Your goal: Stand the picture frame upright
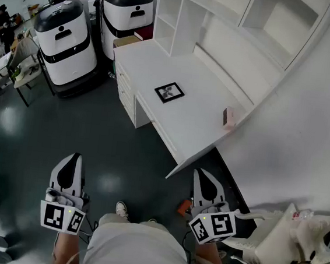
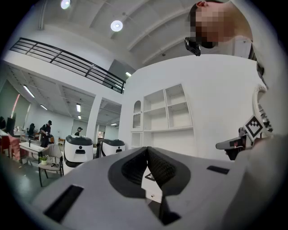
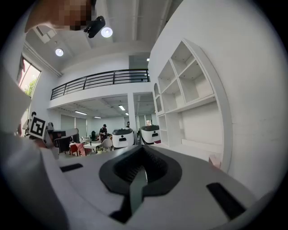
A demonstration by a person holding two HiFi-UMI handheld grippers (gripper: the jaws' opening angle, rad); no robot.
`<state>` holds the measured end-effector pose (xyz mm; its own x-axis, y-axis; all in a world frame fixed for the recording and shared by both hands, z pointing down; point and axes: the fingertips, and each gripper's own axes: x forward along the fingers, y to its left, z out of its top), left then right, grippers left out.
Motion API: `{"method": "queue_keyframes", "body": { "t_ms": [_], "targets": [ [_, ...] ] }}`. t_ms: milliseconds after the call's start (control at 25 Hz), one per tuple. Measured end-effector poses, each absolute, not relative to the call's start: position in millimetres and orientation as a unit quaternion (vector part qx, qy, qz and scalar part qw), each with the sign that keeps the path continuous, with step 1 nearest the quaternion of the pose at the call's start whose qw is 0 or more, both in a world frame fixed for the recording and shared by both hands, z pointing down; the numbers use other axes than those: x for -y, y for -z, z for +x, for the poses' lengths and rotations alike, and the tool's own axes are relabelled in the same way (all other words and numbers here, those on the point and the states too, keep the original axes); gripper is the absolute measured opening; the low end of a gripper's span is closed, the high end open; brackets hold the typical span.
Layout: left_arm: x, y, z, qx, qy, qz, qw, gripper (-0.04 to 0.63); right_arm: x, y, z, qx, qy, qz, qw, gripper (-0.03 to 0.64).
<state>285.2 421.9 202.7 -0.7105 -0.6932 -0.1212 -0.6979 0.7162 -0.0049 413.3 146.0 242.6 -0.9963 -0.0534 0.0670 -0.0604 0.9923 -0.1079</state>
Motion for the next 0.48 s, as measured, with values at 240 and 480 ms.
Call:
{"method": "queue_keyframes", "body": {
  "t_ms": [240,480],
  "targets": [
    [-427.3,-199.0,265.0,-0.922,-0.029,-0.382,0.054,0.018,-157.5,-231.3,394.5,0.997,-0.062,0.027,0.028,0.009],
    [-428.5,-199.2,252.5,-0.917,-0.039,-0.393,0.057,0.018,-163.0,-236.0,389.0,0.996,-0.072,0.034,0.043,0.009]
  ]
}}
